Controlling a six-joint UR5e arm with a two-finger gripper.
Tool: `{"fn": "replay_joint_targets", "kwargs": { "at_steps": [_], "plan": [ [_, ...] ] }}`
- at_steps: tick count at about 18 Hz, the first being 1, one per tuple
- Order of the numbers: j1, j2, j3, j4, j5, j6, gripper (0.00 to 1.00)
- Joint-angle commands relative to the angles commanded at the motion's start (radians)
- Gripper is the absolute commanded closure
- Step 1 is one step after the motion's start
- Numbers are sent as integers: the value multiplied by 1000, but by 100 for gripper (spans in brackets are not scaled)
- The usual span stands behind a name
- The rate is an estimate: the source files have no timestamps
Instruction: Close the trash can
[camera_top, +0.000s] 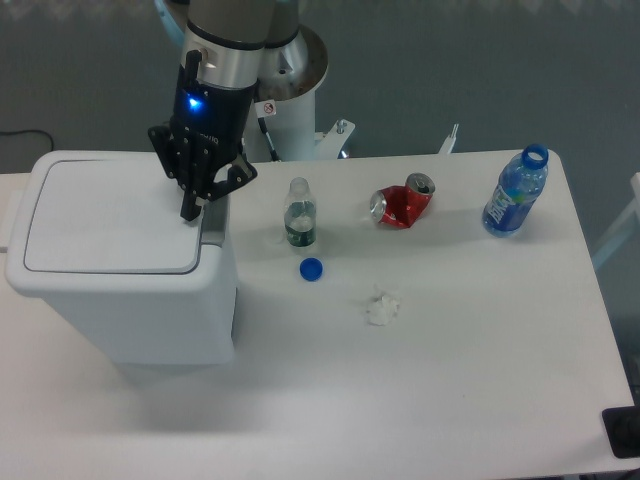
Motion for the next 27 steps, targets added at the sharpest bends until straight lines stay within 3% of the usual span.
{"fn": "replay_joint_targets", "kwargs": {
  "at_steps": [16,20,24,27],
  "plan": [
    [-2,-18,3,0,15,0,95],
    [-2,-18,35,-6,9,0,88],
    [3,-18,77,-6,-21,-15,55],
    [43,-18,83,-6,-20,-14,0]
  ]
}}
